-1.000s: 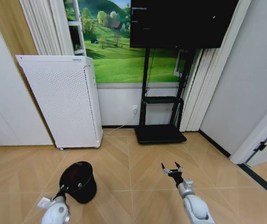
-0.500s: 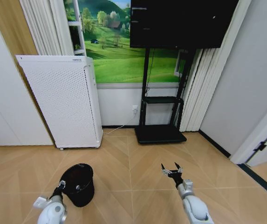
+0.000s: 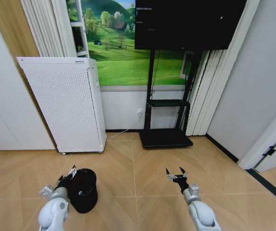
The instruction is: Pick up the trash bin and place the garbage on the floor into it.
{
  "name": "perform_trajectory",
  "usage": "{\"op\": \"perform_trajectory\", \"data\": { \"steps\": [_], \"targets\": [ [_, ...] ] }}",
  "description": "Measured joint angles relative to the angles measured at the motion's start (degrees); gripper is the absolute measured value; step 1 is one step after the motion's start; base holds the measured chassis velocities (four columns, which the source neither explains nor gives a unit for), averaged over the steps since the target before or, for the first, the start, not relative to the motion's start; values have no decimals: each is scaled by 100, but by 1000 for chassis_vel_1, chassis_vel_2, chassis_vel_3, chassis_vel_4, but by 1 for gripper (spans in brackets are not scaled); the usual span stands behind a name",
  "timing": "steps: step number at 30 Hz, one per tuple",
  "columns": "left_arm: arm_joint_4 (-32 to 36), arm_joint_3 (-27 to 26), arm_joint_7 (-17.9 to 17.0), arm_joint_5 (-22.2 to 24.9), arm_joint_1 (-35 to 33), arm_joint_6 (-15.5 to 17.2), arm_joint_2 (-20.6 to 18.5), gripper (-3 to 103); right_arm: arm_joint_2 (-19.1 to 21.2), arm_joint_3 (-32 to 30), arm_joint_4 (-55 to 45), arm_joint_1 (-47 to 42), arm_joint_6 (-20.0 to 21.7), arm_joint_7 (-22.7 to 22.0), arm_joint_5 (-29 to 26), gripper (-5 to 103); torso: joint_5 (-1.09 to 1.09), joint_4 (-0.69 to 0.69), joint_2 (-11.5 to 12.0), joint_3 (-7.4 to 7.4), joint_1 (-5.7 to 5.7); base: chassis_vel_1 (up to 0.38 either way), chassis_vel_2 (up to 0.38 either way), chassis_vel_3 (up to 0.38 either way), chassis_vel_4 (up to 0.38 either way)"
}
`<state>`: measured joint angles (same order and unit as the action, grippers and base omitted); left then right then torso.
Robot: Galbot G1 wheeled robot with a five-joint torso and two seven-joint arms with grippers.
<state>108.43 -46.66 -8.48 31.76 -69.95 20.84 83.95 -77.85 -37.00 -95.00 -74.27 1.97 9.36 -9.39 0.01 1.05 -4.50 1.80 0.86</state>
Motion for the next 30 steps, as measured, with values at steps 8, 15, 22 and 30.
{"op": "perform_trajectory", "data": {
  "steps": [8, 15, 22, 30],
  "targets": [
    [-210, 695, 671, -1585, 472, 154, -445, 100, -6, 50, -200, -7, -97, -147, -220, 100, -1, 0, 0, 0, 0, 0, 0, 0, 0],
    [-275, 1106, 832, -1988, 345, 280, -614, 100, -170, 100, -466, 121, 54, -407, -217, 100, -1, -1, 0, 0, 0, 0, 0, 0, 0],
    [-209, 1269, 1089, -2194, 273, 336, -738, 100, -172, 150, -657, 229, 357, -428, -209, 100, 0, -1, 0, 0, 0, 0, 0, 0, 0],
    [-193, 1386, 856, -2058, 261, 237, -662, 100, -43, 137, -598, 270, 412, -364, -262, 100, -1, -1, -6, 8, 0, 0, 0, 0, 0]
  ]
}}
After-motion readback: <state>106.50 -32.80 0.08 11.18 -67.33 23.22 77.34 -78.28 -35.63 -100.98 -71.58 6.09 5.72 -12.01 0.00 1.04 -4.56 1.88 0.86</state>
